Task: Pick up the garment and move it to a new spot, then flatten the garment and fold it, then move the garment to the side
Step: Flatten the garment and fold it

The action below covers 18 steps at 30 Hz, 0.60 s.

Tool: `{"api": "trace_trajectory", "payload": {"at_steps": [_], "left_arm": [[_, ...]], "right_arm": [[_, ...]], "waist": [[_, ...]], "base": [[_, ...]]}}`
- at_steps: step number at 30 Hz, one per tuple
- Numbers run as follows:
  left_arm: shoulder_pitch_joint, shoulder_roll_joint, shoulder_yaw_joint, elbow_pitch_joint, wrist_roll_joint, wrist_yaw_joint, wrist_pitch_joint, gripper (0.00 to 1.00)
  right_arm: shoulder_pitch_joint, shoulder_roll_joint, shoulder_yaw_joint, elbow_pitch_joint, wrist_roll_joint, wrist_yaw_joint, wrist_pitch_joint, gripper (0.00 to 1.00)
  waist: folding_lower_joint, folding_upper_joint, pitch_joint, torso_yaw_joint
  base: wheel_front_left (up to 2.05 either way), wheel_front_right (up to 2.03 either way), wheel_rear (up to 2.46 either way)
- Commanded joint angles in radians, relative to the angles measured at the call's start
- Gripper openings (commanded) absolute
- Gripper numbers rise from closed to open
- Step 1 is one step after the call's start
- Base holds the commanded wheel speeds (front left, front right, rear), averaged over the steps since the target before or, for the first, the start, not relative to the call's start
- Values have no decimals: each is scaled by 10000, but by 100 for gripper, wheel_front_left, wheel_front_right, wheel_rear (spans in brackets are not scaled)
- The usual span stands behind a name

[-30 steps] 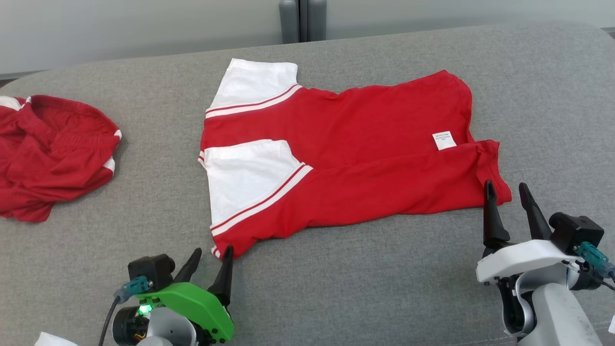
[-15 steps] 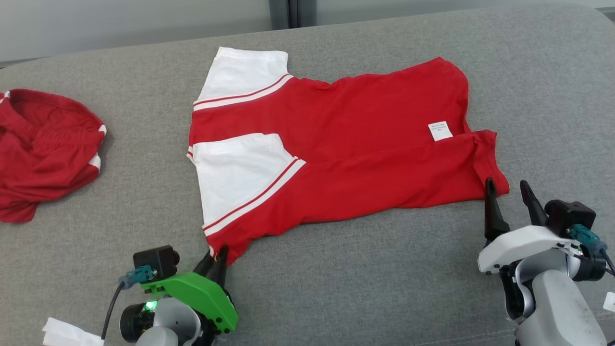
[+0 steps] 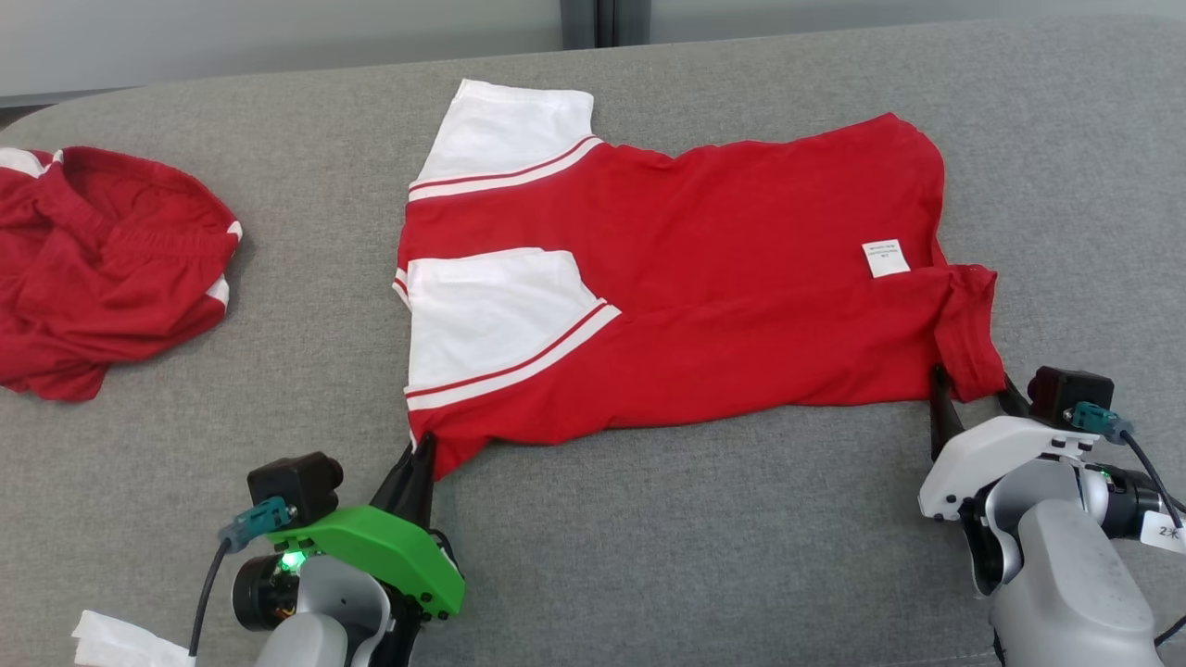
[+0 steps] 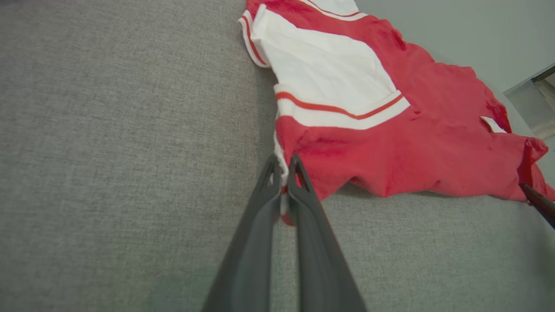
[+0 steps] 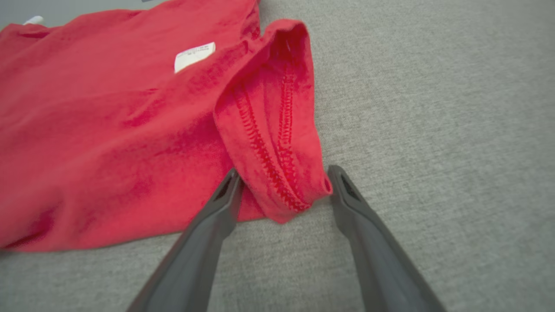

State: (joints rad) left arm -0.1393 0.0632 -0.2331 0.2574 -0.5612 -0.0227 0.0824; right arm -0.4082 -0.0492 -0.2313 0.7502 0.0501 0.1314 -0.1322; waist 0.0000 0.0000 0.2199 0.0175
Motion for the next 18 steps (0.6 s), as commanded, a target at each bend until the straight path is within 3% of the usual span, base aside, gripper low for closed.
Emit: {"api": "trace_trajectory", "payload": {"at_steps": [1, 3, 10, 18], "left_arm": [[-33, 80, 21, -74, -15, 38, -72, 0], [-31, 115, 67, -146, -43, 44, -135, 0], [-116, 428, 356, -829, -30, 175, -335, 0], [906, 970, 392, -2689, 123, 425, 139, 0]], "right_arm": [[-114, -18, 70, 198, 122, -15, -2, 33], [-262, -20, 134, 383, 301, -15, -3, 0], [-503, -40, -33, 86, 781, -17, -238, 0], [855, -83, -223, -2093, 985, -20, 436, 0]], "waist": [[0, 0, -17, 11], [0, 0, -46, -1], [0, 0, -281, -111], [0, 0, -606, -197]], "base": [[0, 0, 0], [0, 0, 0], [0, 0, 0], [0, 0, 0]]}}
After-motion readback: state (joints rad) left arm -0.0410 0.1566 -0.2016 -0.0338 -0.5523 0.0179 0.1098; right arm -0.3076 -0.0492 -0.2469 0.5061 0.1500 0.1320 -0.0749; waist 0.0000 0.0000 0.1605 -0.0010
